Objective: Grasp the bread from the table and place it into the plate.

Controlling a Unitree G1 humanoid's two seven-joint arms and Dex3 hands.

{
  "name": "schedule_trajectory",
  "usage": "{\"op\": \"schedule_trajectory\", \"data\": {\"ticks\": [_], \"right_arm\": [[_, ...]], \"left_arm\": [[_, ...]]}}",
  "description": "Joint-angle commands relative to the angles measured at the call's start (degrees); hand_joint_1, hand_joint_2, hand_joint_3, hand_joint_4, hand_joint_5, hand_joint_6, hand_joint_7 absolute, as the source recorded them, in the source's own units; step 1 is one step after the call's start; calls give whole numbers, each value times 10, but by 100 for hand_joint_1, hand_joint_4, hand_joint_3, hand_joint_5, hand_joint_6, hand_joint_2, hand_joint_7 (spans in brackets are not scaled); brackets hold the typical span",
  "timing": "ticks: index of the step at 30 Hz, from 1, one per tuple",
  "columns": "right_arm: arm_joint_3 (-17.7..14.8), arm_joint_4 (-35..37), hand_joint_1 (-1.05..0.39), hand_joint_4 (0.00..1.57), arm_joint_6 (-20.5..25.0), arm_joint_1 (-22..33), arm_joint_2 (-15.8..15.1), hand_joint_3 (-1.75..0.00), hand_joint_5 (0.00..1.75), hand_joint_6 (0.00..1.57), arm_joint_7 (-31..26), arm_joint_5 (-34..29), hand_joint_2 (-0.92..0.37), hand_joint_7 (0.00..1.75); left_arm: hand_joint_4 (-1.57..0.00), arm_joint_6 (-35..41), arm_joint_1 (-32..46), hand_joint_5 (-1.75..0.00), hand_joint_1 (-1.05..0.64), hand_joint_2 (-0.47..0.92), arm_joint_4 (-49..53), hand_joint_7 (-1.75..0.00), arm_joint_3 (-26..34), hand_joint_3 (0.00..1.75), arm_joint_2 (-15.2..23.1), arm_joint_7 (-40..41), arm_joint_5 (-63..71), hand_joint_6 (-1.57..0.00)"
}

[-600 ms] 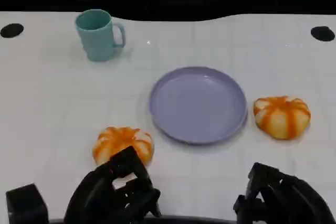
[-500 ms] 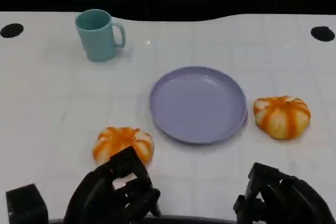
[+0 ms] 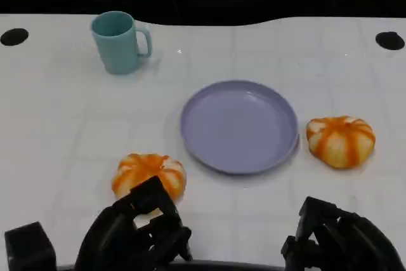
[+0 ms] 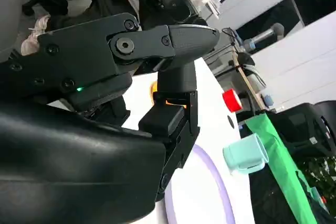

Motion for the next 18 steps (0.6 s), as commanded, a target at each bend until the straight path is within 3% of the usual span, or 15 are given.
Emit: {"op": "schedule_trajectory", "data": {"ticks": [1, 4, 6, 8, 10, 14, 15, 18], "right_arm": [[0, -3, -72, 84, -5, 0, -2, -24, 163, 75, 3, -1, -92, 137], [2, -2, -71, 84, -8, 1, 0, -24, 163, 75, 3, -2, -92, 137], [4, -5, -72, 84, -9, 3, 2, -24, 163, 75, 0, -4, -92, 138], [6, -9, -72, 85, -7, 4, 3, -25, 163, 75, -5, -7, -92, 138], [7, -13, -72, 85, -2, 4, 4, -24, 163, 75, -8, -7, -92, 138], [6, -15, -71, 85, 8, 3, 7, -24, 161, 74, -9, -1, -92, 137], [6, -16, -71, 85, 10, 3, 7, -24, 161, 74, -10, -1, -92, 136], [7, -20, -72, 85, 13, 4, 7, -24, 161, 75, -14, -5, -92, 136]], "left_arm": [[-69, -8, 1, -175, -24, 53, -4, -175, 8, 76, 4, -3, -1, -49], [-65, -9, 4, -175, -24, 61, -11, -175, 11, 64, 2, 3, -2, -46], [-62, -11, 5, -175, -29, 74, -19, -175, 14, 39, 1, 11, 4, -42], [-55, -15, 5, -175, -37, 84, -31, -164, 15, 19, 3, 25, 18, -40], [-46, -31, 5, -175, -42, 88, -41, -152, 14, 10, 5, 43, 43, -39], [-40, -92, 0, -159, -52, 92, -48, -89, 14, 9, 13, 89, 123, -50], [-43, -100, -1, -144, -55, 92, -51, -61, 13, 12, 16, 99, 141, -55], [-44, -93, -3, -110, -50, 92, -86, -21, 12, 8, 32, 127, 188, -59]]}}
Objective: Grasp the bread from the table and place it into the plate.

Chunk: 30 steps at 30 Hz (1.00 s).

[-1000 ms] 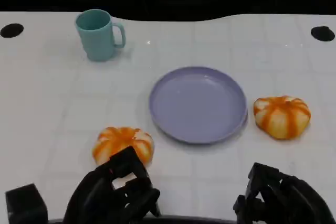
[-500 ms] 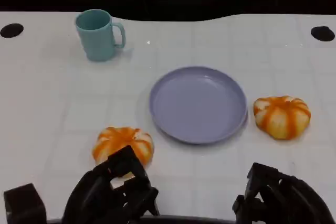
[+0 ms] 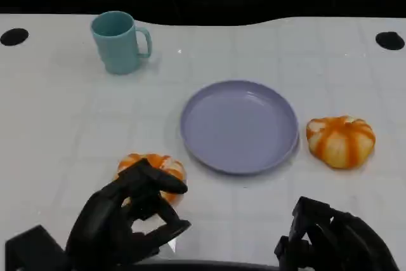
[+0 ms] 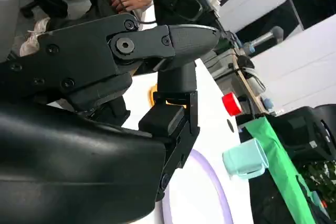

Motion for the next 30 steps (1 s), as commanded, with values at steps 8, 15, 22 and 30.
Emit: {"op": "schedule_trajectory", "data": {"ticks": [8, 15, 22, 30], "right_arm": [[-1, -13, -70, 85, 16, 1, -2, -23, 161, 75, -10, 5, -92, 135], [-1, -13, -71, 85, 23, -2, -2, -23, 161, 74, -14, 4, -92, 135], [0, -10, -72, 84, 19, -2, 0, -22, 162, 75, -13, 3, -92, 136], [3, -20, -71, 84, 14, 8, -3, -23, 162, 75, -10, 0, -92, 135]], "left_arm": [[-24, 43, -19, -79, -53, 91, -128, -1, -4, 1, 103, 77, 229, -43], [-26, 100, -40, -51, -63, 90, -200, 0, -40, 0, 158, 104, 462, -35], [-23, 167, -81, -44, -62, 85, -207, 0, -101, 0, 160, 95, 648, -30], [-27, 237, -138, -34, -67, 83, -132, -1, -164, 0, 147, 53, 732, -29]]}}
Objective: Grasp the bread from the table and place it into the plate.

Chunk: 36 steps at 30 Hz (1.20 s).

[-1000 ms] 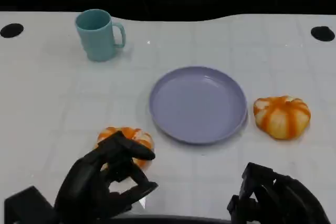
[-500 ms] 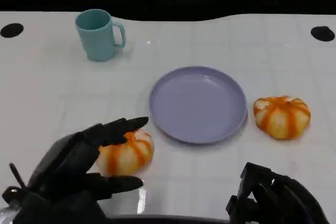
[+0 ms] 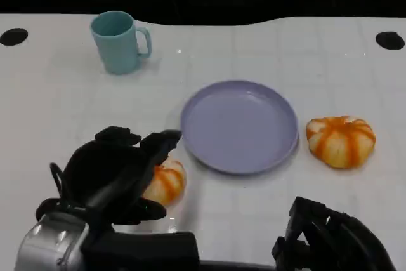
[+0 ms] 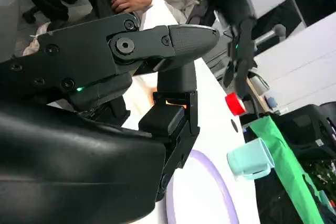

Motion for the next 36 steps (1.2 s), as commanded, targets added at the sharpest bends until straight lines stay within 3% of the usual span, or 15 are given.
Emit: {"op": "schedule_trajectory", "data": {"ticks": [1, 14, 24, 30, 33, 34, 36], "right_arm": [[-1, -12, -71, 84, -8, 10, -6, -23, 162, 75, 2, 1, -92, 135], [1, -3, -71, 85, -21, 12, -4, -24, 161, 75, 15, 5, -92, 135], [1, -3, -71, 86, -20, 12, -2, -24, 161, 75, 10, 4, -92, 135], [0, -8, -70, 85, -15, 11, -4, -24, 161, 74, 7, 5, -92, 135], [0, -11, -70, 85, -12, 11, -5, -24, 160, 74, 4, 4, -92, 135], [0, -12, -70, 85, -11, 12, -5, -24, 160, 74, 2, 4, -92, 136], [0, -13, -70, 85, -11, 12, -5, -24, 160, 75, 2, 5, -92, 136]], "left_arm": [[-28, 30, -27, -33, -67, 82, 49, -1, -28, 0, -2, -12, 33, -30], [-32, 76, -92, -24, -68, 83, 197, -1, -85, 0, -19, 14, 42, -29], [-40, 54, -156, -19, -61, 84, 367, -2, -96, 1, -38, 151, -6, -34], [-50, 44, -186, -22, -57, 86, 435, -3, -109, 1, -42, 185, -37, -42], [-74, 34, -197, -51, -43, 86, 468, -3, -115, 0, -43, 196, -54, -59], [-76, 26, -199, -79, -38, 85, 477, -3, -116, 0, -42, 204, -60, -70], [-73, 14, -201, -118, -35, 86, 493, -4, -119, 0, -40, 218, -70, -84]]}}
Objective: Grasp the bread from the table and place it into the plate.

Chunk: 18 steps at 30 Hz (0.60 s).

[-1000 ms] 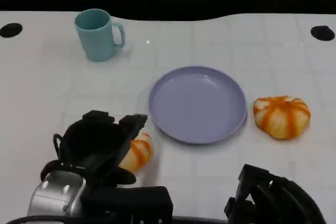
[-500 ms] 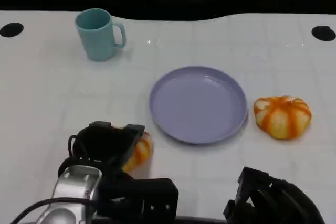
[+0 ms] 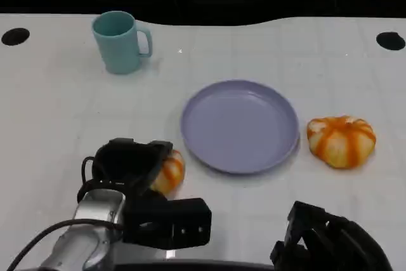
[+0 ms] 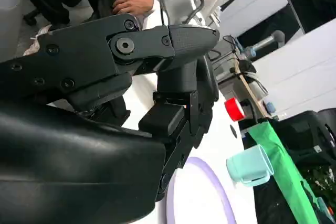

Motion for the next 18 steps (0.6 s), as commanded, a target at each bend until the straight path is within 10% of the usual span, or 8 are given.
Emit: {"op": "schedule_trajectory", "data": {"ticks": [1, 10, 18], "right_arm": [[-6, -12, -70, 85, 4, 1, -6, -24, 160, 75, -4, 5, -92, 136], [-9, -13, -70, 85, 6, 1, -9, -25, 160, 75, -3, 6, -92, 135], [-14, -7, -69, 85, 11, -3, -10, -25, 160, 75, -3, 8, -92, 134]], "left_arm": [[-72, -20, 1, -128, -34, 86, 51, -5, -11, 0, 8, 23, -21, -89], [-82, -54, -13, -173, -31, 92, 117, -18, -42, 3, 19, 124, -11, -121], [-80, -107, -40, -175, -29, 92, 227, -81, -67, 16, 16, 335, -2, -86]]}}
